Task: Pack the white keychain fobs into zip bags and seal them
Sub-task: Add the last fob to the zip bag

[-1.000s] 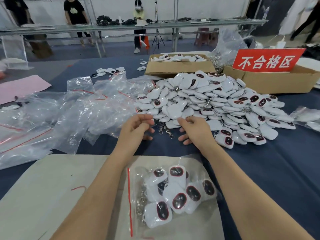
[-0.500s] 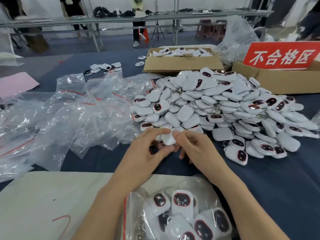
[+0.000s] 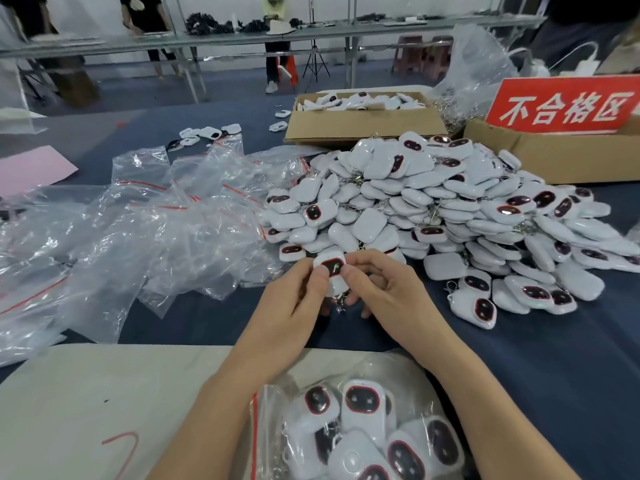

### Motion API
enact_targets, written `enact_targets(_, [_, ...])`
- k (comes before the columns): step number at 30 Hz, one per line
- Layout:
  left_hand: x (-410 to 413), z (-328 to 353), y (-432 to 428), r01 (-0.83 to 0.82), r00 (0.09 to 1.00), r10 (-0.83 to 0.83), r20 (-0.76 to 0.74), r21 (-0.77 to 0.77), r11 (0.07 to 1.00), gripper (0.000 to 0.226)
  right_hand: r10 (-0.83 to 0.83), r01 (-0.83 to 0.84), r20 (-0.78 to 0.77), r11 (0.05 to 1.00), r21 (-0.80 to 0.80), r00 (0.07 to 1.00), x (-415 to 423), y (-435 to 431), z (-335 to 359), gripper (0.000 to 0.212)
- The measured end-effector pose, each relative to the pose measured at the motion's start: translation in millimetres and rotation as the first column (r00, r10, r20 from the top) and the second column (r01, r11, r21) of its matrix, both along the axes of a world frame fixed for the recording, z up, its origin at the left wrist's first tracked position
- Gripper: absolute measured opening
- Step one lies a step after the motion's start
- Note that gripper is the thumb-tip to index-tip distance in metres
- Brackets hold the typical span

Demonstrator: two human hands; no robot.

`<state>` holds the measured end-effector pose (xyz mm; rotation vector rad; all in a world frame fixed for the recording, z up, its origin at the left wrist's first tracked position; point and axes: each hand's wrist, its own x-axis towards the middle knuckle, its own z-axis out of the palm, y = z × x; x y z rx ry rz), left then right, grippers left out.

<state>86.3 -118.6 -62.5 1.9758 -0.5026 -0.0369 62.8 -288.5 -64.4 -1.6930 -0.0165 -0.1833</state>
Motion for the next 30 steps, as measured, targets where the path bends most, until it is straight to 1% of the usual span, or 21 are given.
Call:
enact_targets(2, [0.0, 0.3, -0.2, 0.005, 1.0, -0.005, 0.001, -0.004, 1.0, 0.039, -0.003, 0.003, -0.007, 1.0, 0.008, 1.0, 1.1, -0.8, -0.6, 0.005])
enact_targets(5, [0.6, -0.2, -0.6, 0.003, 1.0, -0.003, -0.002, -0.017, 1.0, 0.036, -0.001, 0.001, -0.004, 1.0, -0.003, 1.0, 1.7, -1.3, 1.0, 0.009])
enact_targets(8, [2.8, -1.4, -1.7, 0.008, 0.999, -0.009, -0.035, -0.024, 1.0, 0.033, 0.014, -0.014, -0.007, 1.0, 0.003, 1.0, 1.4, -1.3, 2.1, 0.01])
enact_targets(13, [3.7, -0.8, -0.1, 0.005, 0.995, -0.013, -0.097, -0.086, 0.996, 0.033, 0.032, -0.032, -0.002, 0.999, 0.005, 0.999, 0.9, -0.7, 2.2, 0.011])
enact_targets(19, [2.5, 4.0, 1.1, 0.01, 0.988, -0.035, -0.149, -0.165, 0.986, 0.024, 0.039, -0.039, 0.014, 0.999, 0.009, 0.999, 1.0, -1.2, 1.4, 0.01])
enact_targets(24, [2.2, 4.3, 0.3, 0.013, 0.987, -0.044, -0.156, -0.191, 0.981, 0.024, 0.034, -0.035, 0.02, 0.999, 0.019, 0.999, 1.0, -0.8, 1.5, 0.008])
enact_targets(30, [3.3, 2.8, -0.1, 0.024, 0.991, -0.046, -0.126, -0.176, 0.984, 0.028, 0.018, -0.018, 0.025, 1.0, 0.02, 1.0, 0.8, -0.9, 1.1, 0.01])
